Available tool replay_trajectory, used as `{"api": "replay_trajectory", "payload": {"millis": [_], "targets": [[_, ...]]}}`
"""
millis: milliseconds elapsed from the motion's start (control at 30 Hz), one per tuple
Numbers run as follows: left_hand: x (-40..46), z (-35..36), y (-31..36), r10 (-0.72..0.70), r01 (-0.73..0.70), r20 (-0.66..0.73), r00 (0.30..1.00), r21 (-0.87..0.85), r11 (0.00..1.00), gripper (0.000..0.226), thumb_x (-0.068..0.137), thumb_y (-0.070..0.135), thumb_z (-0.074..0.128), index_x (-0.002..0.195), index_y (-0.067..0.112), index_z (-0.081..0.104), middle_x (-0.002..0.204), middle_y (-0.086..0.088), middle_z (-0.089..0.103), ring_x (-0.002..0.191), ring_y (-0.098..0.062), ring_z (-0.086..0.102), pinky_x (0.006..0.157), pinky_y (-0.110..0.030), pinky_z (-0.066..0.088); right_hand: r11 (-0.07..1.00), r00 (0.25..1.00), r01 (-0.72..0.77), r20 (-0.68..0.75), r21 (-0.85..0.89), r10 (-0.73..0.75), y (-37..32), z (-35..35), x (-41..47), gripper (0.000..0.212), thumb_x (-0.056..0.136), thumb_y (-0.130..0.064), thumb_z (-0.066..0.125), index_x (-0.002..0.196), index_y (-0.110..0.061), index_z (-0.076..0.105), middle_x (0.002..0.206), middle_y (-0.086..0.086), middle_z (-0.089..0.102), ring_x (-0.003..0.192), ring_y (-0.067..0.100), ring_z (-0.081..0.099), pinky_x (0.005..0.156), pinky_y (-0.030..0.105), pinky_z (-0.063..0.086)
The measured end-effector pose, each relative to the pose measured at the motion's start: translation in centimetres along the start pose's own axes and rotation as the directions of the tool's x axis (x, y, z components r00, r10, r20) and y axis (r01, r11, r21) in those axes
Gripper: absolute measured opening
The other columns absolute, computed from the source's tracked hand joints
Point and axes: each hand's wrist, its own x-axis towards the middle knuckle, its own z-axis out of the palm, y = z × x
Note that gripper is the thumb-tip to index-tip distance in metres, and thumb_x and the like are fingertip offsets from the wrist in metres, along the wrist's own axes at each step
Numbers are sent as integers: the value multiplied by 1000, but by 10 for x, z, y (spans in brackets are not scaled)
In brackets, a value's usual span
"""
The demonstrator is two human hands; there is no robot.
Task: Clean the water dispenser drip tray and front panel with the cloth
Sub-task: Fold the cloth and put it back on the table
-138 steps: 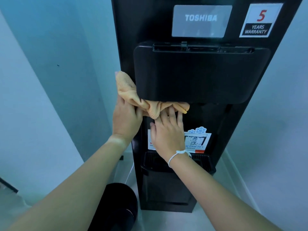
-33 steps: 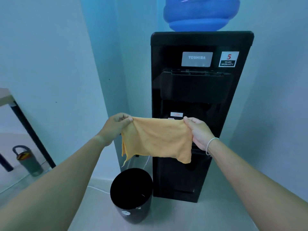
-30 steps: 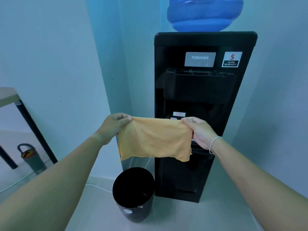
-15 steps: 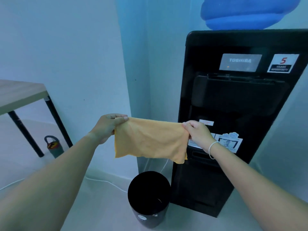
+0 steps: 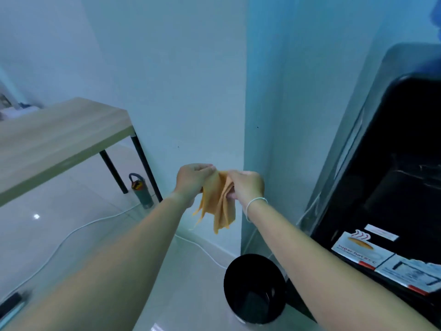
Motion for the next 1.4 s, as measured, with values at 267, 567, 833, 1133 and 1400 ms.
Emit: {"api": "replay_trajectory", "payload": {"millis": [267, 567, 833, 1133, 1400], "targets": [[-11, -39, 106, -69, 72, 124, 990, -16, 997, 26, 92, 24, 58, 108, 5, 65, 91, -6, 68, 80, -14, 64, 68, -22, 53, 992, 985, 33, 170, -119, -12, -107, 48, -26, 67, 73, -58, 28, 89, -8, 70, 97, 18, 71, 96, 34, 65, 91, 47, 51], [-1, -153, 205, -33, 36, 97, 995, -31, 999, 49, 93, 7, 50, 141, 13, 42, 101, -7, 66, 89, -19, 63, 84, -31, 50, 996, 926, 34, 377, -86, 0, -232, 109, -51, 51, 98, -38, 29, 97, -7, 69, 75, -1, 59, 61, 16, 47, 62, 30, 45], [15, -267, 254, 81, -81, 19, 997, -4, 997, 37, 95, 7, 39, 127, 18, 52, 80, -4, 50, 75, -17, 53, 68, -28, 46, 983, 839, 81, 544, -166, 23, -250, 201, -33, 47, 88, -26, 54, 134, -19, 45, 135, -2, 46, 129, 19, 38, 102, 38, 32], [59, -370, 224, 68, -59, -258, 964, 40, 997, 22, 96, 20, 37, 112, 27, 49, 85, -4, 47, 81, -21, 47, 70, -34, 42, 992, 695, 118, 717, -38, -56, -233, 324, -23, 11, 92, -26, 52, 85, -17, 54, 89, 3, 60, 85, 20, 54, 78, 32, 41], [135, -446, 160, 17, 8, -491, 871, 48, 999, 18, 100, 19, 30, 109, 23, 45, 87, -4, 49, 73, -19, 46, 60, -31, 40, 937, 697, 320, 705, -143, -131, -201, 461, 30, 11, 94, -25, 50, 94, -15, 55, 89, 7, 61, 80, 21, 56, 66, 29, 44]]}}
